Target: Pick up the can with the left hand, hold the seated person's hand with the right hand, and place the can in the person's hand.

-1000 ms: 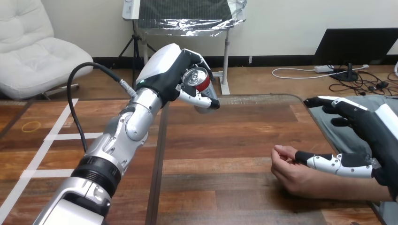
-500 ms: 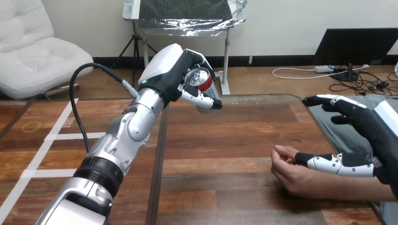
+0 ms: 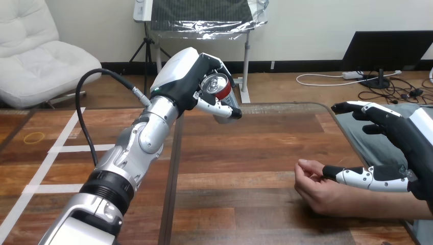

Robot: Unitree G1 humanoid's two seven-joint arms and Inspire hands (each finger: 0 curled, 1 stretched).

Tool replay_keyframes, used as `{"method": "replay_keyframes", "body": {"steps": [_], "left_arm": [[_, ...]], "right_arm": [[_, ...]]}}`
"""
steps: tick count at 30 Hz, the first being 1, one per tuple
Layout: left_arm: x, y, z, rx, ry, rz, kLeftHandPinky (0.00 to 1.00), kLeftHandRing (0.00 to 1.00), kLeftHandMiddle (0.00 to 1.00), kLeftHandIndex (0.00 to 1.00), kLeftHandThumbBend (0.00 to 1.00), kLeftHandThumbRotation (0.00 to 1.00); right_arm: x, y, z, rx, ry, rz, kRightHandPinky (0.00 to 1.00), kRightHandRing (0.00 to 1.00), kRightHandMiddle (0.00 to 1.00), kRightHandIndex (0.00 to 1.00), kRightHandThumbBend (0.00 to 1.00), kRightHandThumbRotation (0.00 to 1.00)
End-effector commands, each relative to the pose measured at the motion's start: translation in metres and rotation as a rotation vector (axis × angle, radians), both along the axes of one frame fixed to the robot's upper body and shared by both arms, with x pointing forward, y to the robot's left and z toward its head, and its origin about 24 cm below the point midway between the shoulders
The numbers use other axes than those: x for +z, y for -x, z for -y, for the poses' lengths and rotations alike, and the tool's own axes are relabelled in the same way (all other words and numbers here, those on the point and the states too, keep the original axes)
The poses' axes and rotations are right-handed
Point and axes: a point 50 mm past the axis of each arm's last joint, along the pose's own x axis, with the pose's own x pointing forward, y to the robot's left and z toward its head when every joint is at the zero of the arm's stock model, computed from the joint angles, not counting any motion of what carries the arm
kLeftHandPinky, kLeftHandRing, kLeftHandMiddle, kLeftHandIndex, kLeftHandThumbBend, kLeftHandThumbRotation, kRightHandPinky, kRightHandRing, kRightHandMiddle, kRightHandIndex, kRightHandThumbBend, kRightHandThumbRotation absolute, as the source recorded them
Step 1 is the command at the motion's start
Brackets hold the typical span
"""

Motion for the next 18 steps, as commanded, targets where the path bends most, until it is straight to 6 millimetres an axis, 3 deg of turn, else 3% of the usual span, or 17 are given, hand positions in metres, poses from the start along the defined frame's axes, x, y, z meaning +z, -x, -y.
{"method": "replay_keyframes", "body": {"steps": [1,18], "left_arm": [[0.0400,-0.0118,0.0045,0.006,0.051,0.120,0.34,0.39,0.47,0.47,0.70,0.00],[0.0385,-0.0120,0.0033,0.009,0.043,0.115,0.34,0.39,0.47,0.47,0.70,0.00]], "right_arm": [[0.0225,-0.0047,-0.0078,0.045,0.052,0.095,0.84,0.90,0.90,0.81,0.74,0.00],[0.0236,-0.0059,-0.0088,0.054,0.053,0.096,0.84,0.90,0.91,0.81,0.75,0.00]]}}
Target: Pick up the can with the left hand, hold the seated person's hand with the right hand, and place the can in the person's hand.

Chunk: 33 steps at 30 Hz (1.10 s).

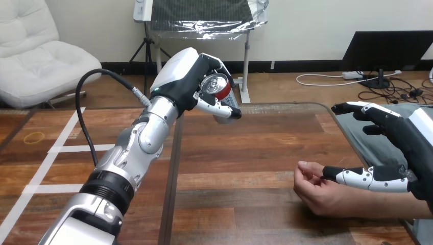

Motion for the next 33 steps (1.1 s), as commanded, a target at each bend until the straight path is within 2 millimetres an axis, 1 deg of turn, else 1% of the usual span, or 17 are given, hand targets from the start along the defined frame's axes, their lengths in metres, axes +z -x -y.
{"method": "replay_keyframes", "body": {"steps": [1,33], "left_arm": [[0.0393,-0.0119,0.0036,0.007,0.045,0.117,0.34,0.39,0.47,0.47,0.70,0.00],[0.0392,-0.0114,0.0036,0.005,0.041,0.119,0.35,0.40,0.47,0.47,0.70,0.00]], "right_arm": [[0.0235,-0.0057,-0.0086,0.053,0.045,0.098,0.84,0.90,0.91,0.81,0.75,0.00],[0.0244,-0.0061,-0.0090,0.064,0.061,0.090,0.84,0.90,0.90,0.81,0.75,0.00]]}}
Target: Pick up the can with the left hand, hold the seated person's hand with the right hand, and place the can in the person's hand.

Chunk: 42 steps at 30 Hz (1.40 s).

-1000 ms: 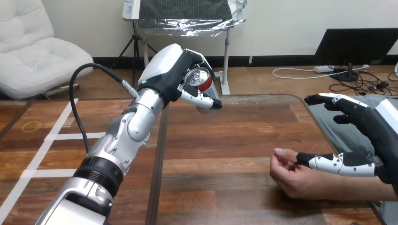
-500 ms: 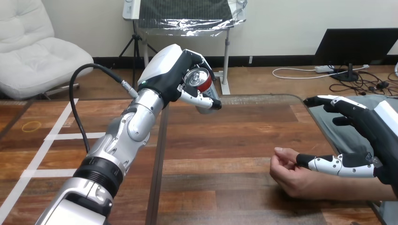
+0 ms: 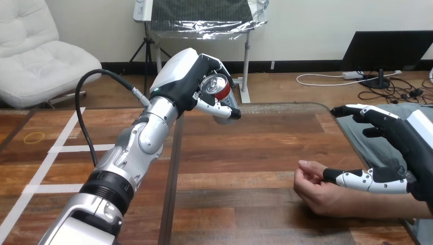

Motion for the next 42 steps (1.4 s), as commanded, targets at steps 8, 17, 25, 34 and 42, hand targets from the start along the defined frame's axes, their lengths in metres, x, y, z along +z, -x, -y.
{"method": "replay_keyframes", "body": {"steps": [8,17,25,34,42], "left_arm": [[0.039,-0.011,0.004,0.004,0.047,0.118,0.35,0.40,0.47,0.47,0.70,0.00],[0.039,-0.011,0.004,0.005,0.044,0.117,0.35,0.40,0.47,0.47,0.70,0.00],[0.039,-0.011,0.004,0.003,0.042,0.113,0.35,0.40,0.46,0.47,0.70,0.00],[0.039,-0.011,0.004,0.000,0.035,0.112,0.35,0.39,0.46,0.47,0.69,0.00],[0.039,-0.011,0.006,-0.008,0.037,0.115,0.34,0.39,0.47,0.47,0.70,0.00]], "right_arm": [[0.026,-0.006,-0.010,0.063,0.038,0.107,0.83,0.90,0.90,0.81,0.75,0.00],[0.028,-0.007,-0.009,0.083,0.072,0.109,0.82,0.89,0.90,0.80,0.76,0.00],[0.031,-0.008,-0.006,0.112,0.157,0.053,0.81,0.89,0.90,0.80,0.79,0.00],[0.035,-0.015,0.004,0.114,0.294,-0.024,0.79,0.89,0.90,0.80,0.86,0.00],[0.038,-0.023,0.015,0.111,0.394,-0.095,0.77,0.88,0.88,0.80,0.89,0.00]]}}
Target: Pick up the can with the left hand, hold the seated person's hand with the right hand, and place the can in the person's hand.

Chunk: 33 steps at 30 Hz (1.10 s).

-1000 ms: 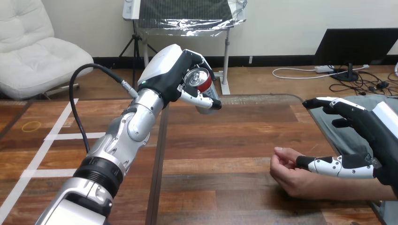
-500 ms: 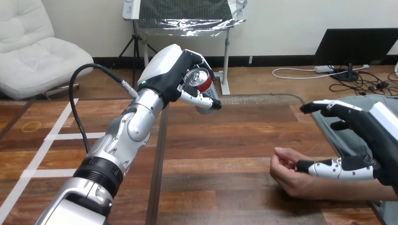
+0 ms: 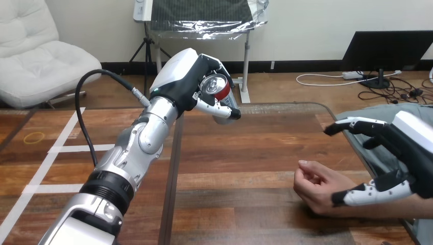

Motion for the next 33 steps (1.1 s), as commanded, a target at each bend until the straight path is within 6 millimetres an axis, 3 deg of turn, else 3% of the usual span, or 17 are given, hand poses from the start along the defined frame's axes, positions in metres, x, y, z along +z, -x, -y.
{"method": "replay_keyframes", "body": {"steps": [1,33], "left_arm": [[0.039,-0.011,0.006,-0.010,0.038,0.117,0.34,0.39,0.47,0.47,0.69,0.00],[0.043,-0.011,0.034,-0.067,0.103,0.119,0.33,0.39,0.47,0.48,0.68,0.00]], "right_arm": [[0.020,-0.011,0.004,0.007,0.087,0.053,0.77,0.88,0.88,0.80,0.89,0.00],[0.022,-0.037,0.030,-0.005,0.293,-0.116,0.82,0.90,0.91,0.84,0.88,0.00]]}}
